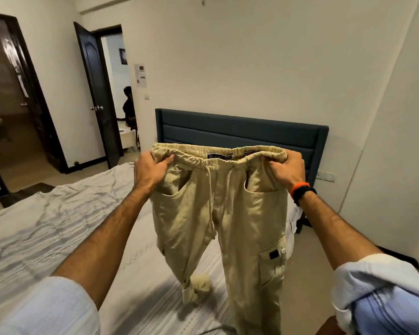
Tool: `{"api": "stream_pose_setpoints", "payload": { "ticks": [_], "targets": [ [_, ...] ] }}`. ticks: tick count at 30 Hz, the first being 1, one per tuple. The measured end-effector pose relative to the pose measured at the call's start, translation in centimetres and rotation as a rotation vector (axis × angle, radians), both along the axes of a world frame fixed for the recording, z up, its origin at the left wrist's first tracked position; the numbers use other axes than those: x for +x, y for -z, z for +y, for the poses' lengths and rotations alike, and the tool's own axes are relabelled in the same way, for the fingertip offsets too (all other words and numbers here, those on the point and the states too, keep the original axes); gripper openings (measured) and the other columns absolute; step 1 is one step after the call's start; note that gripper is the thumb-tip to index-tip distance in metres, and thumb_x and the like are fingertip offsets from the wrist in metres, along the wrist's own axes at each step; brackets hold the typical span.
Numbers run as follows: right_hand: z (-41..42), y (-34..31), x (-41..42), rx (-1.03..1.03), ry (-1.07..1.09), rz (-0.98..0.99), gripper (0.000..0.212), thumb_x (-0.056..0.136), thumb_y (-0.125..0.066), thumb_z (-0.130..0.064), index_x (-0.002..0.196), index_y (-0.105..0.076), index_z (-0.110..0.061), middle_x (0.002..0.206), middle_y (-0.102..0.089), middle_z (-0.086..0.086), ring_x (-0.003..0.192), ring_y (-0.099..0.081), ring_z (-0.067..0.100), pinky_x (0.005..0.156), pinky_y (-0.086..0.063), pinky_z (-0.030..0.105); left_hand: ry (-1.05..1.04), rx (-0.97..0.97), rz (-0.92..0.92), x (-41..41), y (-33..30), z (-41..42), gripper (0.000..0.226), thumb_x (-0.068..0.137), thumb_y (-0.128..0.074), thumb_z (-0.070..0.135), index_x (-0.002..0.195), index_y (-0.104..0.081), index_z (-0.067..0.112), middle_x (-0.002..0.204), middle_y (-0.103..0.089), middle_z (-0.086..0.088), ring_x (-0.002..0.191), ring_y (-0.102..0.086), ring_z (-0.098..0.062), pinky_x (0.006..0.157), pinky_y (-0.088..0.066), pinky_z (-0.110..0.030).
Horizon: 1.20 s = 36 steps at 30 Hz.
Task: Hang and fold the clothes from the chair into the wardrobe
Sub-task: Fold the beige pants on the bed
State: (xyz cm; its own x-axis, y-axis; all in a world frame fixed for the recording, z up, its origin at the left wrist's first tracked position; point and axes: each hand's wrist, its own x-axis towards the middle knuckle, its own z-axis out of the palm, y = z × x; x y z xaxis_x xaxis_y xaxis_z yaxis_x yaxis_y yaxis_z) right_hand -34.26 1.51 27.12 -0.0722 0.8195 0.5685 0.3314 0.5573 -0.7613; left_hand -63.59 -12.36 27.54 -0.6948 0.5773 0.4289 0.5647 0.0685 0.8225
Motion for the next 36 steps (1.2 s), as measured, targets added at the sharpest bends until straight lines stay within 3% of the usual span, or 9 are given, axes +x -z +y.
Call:
{"api": "stream_pose_setpoints", "payload": {
  "ticks": [9, 11, 15, 19, 24, 27, 29, 33, 36],
  "targets": [
    [2.9, -7.7, -0.3, 0.135, 0.005, 0.045, 0.006, 0.082, -0.074, -0.012, 0.087, -0.076, -0.010, 0.081, -0.072, 0.005, 0.078, -0.068, 0.021, 0.071, -0.060, 0.039, -0.037, 0.169, 0.100, 0.1, -7.3, 0.6, 0.039, 0.081, -0.078, 0.035, 0.110, -0.072, 0.008, 0.106, -0.072, -0.012, 0.098, -0.067, -0.028, 0.085, -0.055, -0.039],
    [3.2, -10.4, -0.4, 0.184, 0.006, 0.063, 0.011, 0.082, -0.074, -0.012, 0.092, -0.077, -0.013, 0.083, -0.072, 0.002, 0.082, -0.069, 0.023, 0.074, -0.060, 0.036, -0.036, 0.204, 0.118, 0.1, -9.7, 1.0, 0.039, 0.080, -0.079, 0.036, 0.108, -0.072, 0.011, 0.104, -0.073, -0.011, 0.097, -0.067, -0.027, 0.086, -0.056, -0.040],
    [3.5, -14.9, -0.6, 0.279, -0.012, 0.094, 0.016, 0.083, -0.073, -0.012, 0.099, -0.076, -0.014, 0.088, -0.073, 0.003, 0.084, -0.069, 0.020, 0.075, -0.057, 0.028, -0.067, 0.241, 0.173, 0.1, -14.3, 1.2, 0.036, 0.081, -0.079, 0.035, 0.108, -0.073, 0.012, 0.104, -0.073, -0.010, 0.097, -0.067, -0.026, 0.079, -0.049, -0.027],
    [4.0, -17.7, -0.8, 0.302, 0.010, 0.133, 0.013, 0.080, -0.073, -0.014, 0.091, -0.078, -0.016, 0.080, -0.072, -0.002, 0.078, -0.066, 0.013, 0.062, -0.047, 0.014, -0.093, 0.265, 0.226, 0.3, -17.4, 1.2, 0.027, 0.082, -0.077, 0.022, 0.106, -0.072, 0.011, 0.102, -0.073, -0.011, 0.096, -0.066, -0.027, 0.080, -0.049, -0.029],
    [3.5, -19.9, -0.9, 0.308, -0.015, 0.159, 0.014, 0.079, -0.076, -0.015, 0.093, -0.078, -0.017, 0.084, -0.073, -0.002, 0.082, -0.069, 0.015, 0.069, -0.051, 0.019, -0.091, 0.276, 0.239, 0.1, -19.5, 0.8, 0.027, 0.082, -0.077, 0.026, 0.104, -0.073, 0.011, 0.099, -0.072, -0.009, 0.093, -0.065, -0.027, 0.076, -0.047, -0.029],
    [3.7, -20.1, -0.4, 0.274, -0.065, 0.122, 0.015, 0.080, -0.077, -0.014, 0.094, -0.079, -0.017, 0.088, -0.075, -0.001, 0.085, -0.070, 0.017, 0.076, -0.059, 0.029, 0.003, 0.247, 0.180, -0.4, -19.2, 0.5, 0.029, 0.082, -0.078, 0.034, 0.101, -0.073, 0.013, 0.093, -0.070, -0.003, 0.088, -0.063, -0.021, 0.076, -0.049, -0.030],
    [3.3, -20.1, 0.6, 0.234, -0.206, 0.081, 0.016, 0.081, -0.076, -0.008, 0.096, -0.078, -0.014, 0.092, -0.075, 0.003, 0.088, -0.071, 0.018, 0.080, -0.061, 0.035, 0.126, 0.218, 0.067, -1.0, -18.7, -0.2, 0.020, 0.082, -0.078, 0.027, 0.095, -0.073, 0.013, 0.087, -0.072, 0.000, 0.085, -0.066, -0.021, 0.074, -0.050, -0.029],
    [1.1, -20.4, 3.4, 0.024, -0.674, 0.109, 0.020, 0.079, -0.072, -0.007, 0.098, -0.072, -0.006, 0.091, -0.074, 0.005, 0.083, -0.070, 0.014, 0.071, -0.058, 0.024, 0.497, 0.195, -0.302, -2.1, -18.4, -2.6, 0.006, 0.087, -0.068, 0.004, 0.091, -0.071, 0.007, 0.077, -0.075, -0.001, 0.076, -0.071, -0.018, 0.063, -0.058, -0.026],
    [0.6, -20.0, 2.8, -0.124, -0.657, 0.135, 0.009, 0.078, -0.074, -0.006, 0.086, -0.075, -0.009, 0.079, -0.075, 0.000, 0.073, -0.068, 0.010, 0.064, -0.054, 0.019, 0.477, 0.104, -0.414, -2.5, -18.0, -2.7, 0.017, 0.083, -0.072, 0.009, 0.097, -0.071, -0.001, 0.090, -0.074, -0.010, 0.077, -0.071, -0.020, 0.071, -0.058, -0.030]
  ]
}}
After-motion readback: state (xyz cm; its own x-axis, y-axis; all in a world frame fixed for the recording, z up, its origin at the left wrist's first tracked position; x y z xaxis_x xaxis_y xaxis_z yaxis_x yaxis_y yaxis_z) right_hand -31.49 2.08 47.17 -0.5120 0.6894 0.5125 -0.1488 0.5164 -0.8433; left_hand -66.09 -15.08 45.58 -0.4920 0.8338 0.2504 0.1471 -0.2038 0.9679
